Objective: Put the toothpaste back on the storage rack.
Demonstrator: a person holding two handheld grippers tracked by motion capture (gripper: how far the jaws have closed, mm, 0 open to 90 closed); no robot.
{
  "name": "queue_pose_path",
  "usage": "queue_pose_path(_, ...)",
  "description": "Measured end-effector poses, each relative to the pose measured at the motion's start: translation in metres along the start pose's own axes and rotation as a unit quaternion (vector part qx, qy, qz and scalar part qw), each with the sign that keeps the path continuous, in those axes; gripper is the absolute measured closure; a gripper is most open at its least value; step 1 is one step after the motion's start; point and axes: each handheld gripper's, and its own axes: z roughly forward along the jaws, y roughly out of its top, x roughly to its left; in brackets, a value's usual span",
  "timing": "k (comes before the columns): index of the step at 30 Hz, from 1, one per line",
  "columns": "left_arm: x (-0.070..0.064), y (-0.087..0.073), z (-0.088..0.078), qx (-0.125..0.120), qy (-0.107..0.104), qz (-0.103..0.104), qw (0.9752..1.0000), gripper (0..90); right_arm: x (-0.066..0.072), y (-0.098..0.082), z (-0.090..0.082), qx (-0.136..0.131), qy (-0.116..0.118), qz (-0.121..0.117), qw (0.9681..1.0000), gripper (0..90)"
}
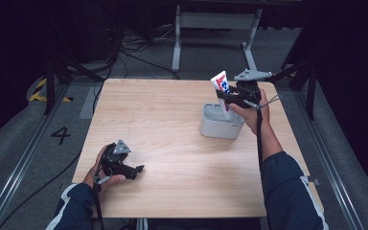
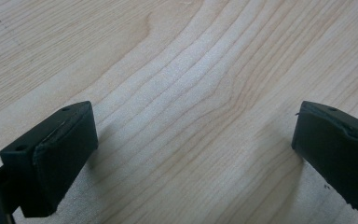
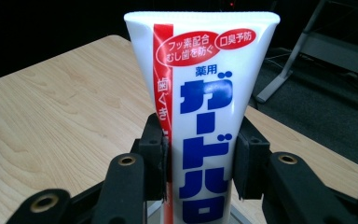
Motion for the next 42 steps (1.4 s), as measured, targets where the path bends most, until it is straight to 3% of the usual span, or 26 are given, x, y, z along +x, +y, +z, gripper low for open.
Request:
queue_pose_path(20,-0.001,-0.001,0.0,-0.002,-0.002,-0.002,1.0,0.6,-0.006,-0.015,0.016,0.018,0.008,0.007,0.9998,62.3)
queue_pose_path(42,-0.001,-0.001,-0.001,-0.001,0.0,-0.002,1.0,0.6,-0.007,-0.038,0.011,0.04,0.02,-0.011,0.9989,60.9)
